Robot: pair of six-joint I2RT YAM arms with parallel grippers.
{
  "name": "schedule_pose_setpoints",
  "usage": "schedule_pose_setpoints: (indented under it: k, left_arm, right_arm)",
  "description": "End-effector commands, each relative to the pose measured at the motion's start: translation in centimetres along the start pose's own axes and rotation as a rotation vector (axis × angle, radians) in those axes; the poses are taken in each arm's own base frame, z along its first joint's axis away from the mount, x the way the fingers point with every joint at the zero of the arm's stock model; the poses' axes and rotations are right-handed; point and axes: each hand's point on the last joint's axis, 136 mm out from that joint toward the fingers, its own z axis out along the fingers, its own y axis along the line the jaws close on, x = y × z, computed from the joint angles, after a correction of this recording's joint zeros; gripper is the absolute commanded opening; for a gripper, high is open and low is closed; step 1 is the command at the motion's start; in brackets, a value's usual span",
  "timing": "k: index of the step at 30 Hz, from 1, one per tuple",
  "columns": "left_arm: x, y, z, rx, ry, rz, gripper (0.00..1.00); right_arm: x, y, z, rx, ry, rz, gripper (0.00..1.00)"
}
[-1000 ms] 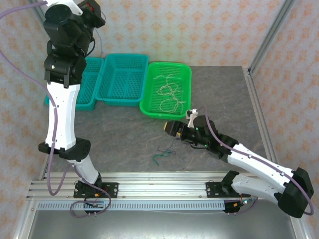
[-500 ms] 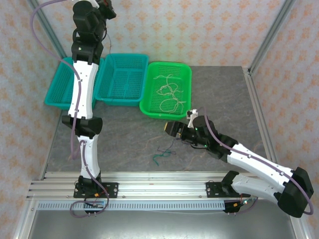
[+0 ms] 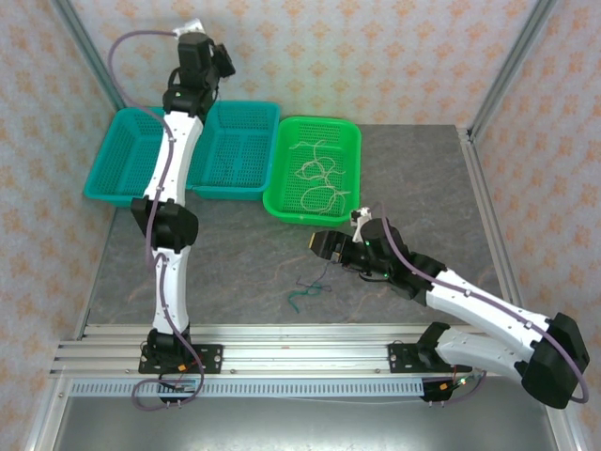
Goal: Untangle the cables
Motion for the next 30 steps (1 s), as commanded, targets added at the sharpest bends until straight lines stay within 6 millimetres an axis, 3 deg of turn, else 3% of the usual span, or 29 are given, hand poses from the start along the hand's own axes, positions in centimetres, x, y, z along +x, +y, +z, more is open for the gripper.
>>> schedule_pose_setpoints:
  k: [1,4,8,12,15,17,20,22,26,30]
  left_arm:
    - [5.8,3.6,1.2,-0.149,0.166,0.025,0.23]
    - [6.3,4.2,0.3,-0.174,0.208,0.013,0.48]
    - [3.8,2.5,-3.1,-0.112,0.209,-0.026,0.66]
    - [1.4,-0.1,-8.1,0.006,0.209,-0.1,0.68]
    - [0.4,-2.6,-13.4,0.158,0.182,-0.156,0.69]
    - [0.9,-3.7,-17.0,0.228,0.187,-0.161,0.69]
    - [3.6,-4.9,-22.3,0.289,0.227,-0.132,0.69]
    - [6.8,-5.3,-25.2,0.319,0.268,-0.106,0.7]
    - [13.9,-6.0,-30.3,0.388,0.383,-0.035,0.67]
    - [22.2,-7.7,-34.2,0.508,0.492,0.04,0.63]
  right_arm:
    - [-0.3,0.2,-0.5,-0.003,-0.017,-0.004,0.88]
    - [-0.2,0.2,-0.6,-0.003,-0.01,0.007,0.88]
    - [-0.3,0.2,-1.1,-0.008,-0.027,0.018,0.88]
    - [-0.7,-0.7,-1.7,0.042,-0.057,0.016,0.87]
    - [-1.3,-3.4,-2.5,0.179,-0.107,0.043,0.87]
    - [-1.6,-5.6,-3.3,0.272,-0.141,0.066,0.87]
    - [-2.0,-8.6,-4.3,0.351,-0.17,0.116,0.88]
    - [-2.0,-10.5,-4.9,0.389,-0.185,0.14,0.88]
    - [-1.5,-13.6,-5.2,0.457,-0.17,0.171,0.88]
    - [-0.6,-15.1,-3.9,0.463,-0.091,0.222,0.88]
